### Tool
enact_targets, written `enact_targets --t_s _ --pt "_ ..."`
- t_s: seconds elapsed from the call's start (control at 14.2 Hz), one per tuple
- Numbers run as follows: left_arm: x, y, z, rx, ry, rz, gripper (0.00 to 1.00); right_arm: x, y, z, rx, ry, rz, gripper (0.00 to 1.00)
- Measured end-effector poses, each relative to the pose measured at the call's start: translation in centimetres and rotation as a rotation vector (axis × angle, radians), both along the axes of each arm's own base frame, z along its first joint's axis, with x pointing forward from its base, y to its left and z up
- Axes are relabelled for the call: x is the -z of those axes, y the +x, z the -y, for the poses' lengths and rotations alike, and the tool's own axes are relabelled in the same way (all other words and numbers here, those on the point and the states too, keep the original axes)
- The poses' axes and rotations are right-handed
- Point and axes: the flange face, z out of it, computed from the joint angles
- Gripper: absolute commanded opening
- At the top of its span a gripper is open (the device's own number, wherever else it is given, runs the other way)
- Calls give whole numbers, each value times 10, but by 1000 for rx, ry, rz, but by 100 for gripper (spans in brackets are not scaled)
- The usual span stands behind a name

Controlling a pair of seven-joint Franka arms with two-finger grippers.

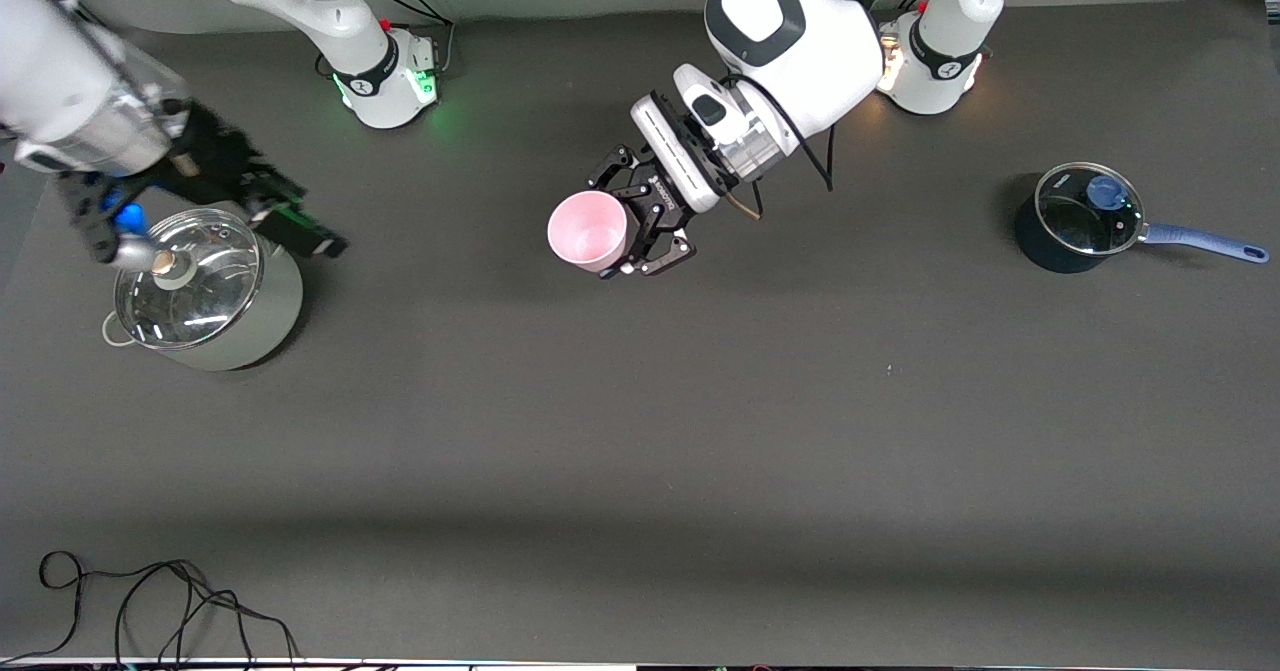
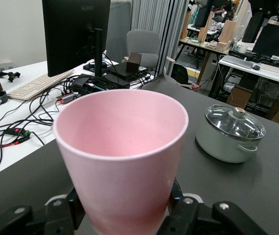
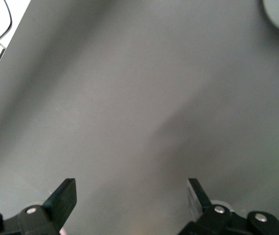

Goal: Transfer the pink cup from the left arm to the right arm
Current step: 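Reach the right gripper to the pink cup's rim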

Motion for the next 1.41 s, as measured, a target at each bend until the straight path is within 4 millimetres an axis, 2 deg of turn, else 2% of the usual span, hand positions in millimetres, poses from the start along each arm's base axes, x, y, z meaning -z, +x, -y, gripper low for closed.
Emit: enact_targets --t_s 0.42,0.63,0.99,1.2,1.41 --pt "1 0 0 -4 -4 -6 31 4 6 -98 3 12 3 100" --pt "1 0 -1 -6 -6 -9 31 3 5 -134 30 33 28 100" --pt "1 0 -1 -8 -8 -12 32 6 -12 -174 -2 40 30 100" --pt "1 0 -1 -9 -9 -13 32 12 -16 -184 -16 36 23 100" --pt "2 0 -1 -14 -14 -21 32 25 -26 -208 -53 25 4 99"
